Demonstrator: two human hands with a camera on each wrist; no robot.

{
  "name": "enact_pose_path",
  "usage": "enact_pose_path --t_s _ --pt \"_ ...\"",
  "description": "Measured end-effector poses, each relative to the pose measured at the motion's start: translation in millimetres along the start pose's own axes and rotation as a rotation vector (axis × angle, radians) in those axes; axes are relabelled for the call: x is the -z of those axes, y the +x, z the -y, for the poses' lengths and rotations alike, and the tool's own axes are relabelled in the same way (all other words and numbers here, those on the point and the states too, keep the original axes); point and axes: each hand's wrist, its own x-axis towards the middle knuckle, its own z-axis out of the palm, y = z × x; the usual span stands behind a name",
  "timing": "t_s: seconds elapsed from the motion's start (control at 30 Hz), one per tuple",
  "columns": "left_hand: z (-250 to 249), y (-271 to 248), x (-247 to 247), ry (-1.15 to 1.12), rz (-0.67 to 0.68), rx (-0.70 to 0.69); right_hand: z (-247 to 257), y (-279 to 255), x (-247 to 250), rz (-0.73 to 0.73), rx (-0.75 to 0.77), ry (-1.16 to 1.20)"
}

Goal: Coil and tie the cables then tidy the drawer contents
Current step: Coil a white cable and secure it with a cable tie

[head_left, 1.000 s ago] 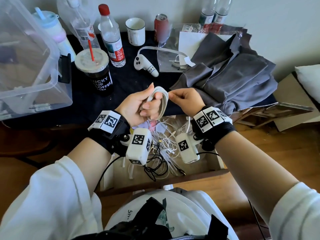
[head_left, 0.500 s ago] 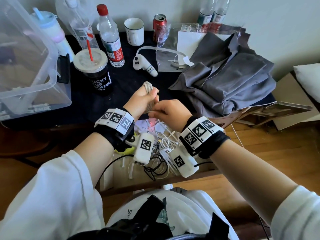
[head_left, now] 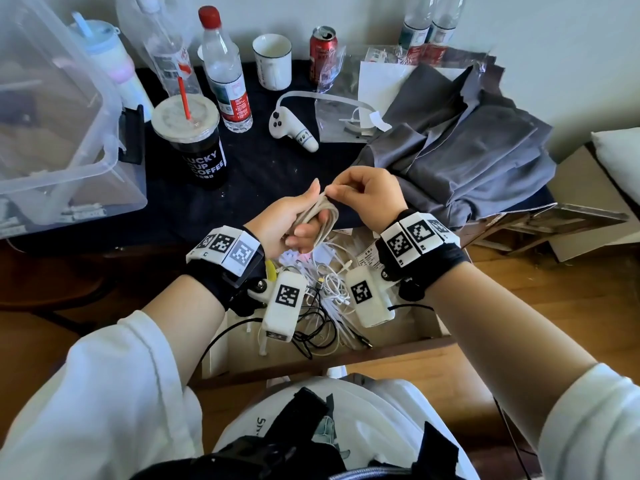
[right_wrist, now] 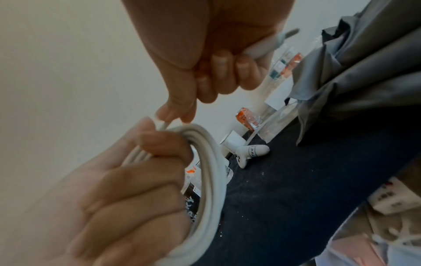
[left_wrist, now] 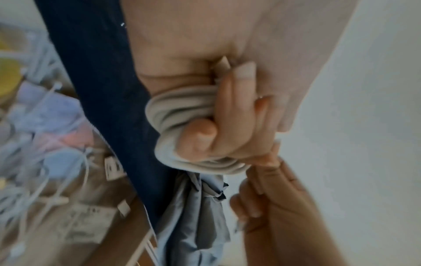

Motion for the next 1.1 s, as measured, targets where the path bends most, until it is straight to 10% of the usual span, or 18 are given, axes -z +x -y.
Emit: enact_pose_path --t_s 0.33,0.67,0.93,1.1 --pt "-8 4 -6 -0.343 -0.045 -0.223 -1 -15 -21 0.2 -0.159 0.383" --pt "11 -1 1 -0.351 -0.26 -0.22 -13 -20 -39 0.33 -0.095 0.209" --pt "34 -17 26 -0.272 -0.307 -0.181 -16 -6 -35 0.036 -0.049 0.176" --pt "32 -21 24 -0.405 -0.252 -0.314 -19 -12 -59 0.253 -0.237 0.156"
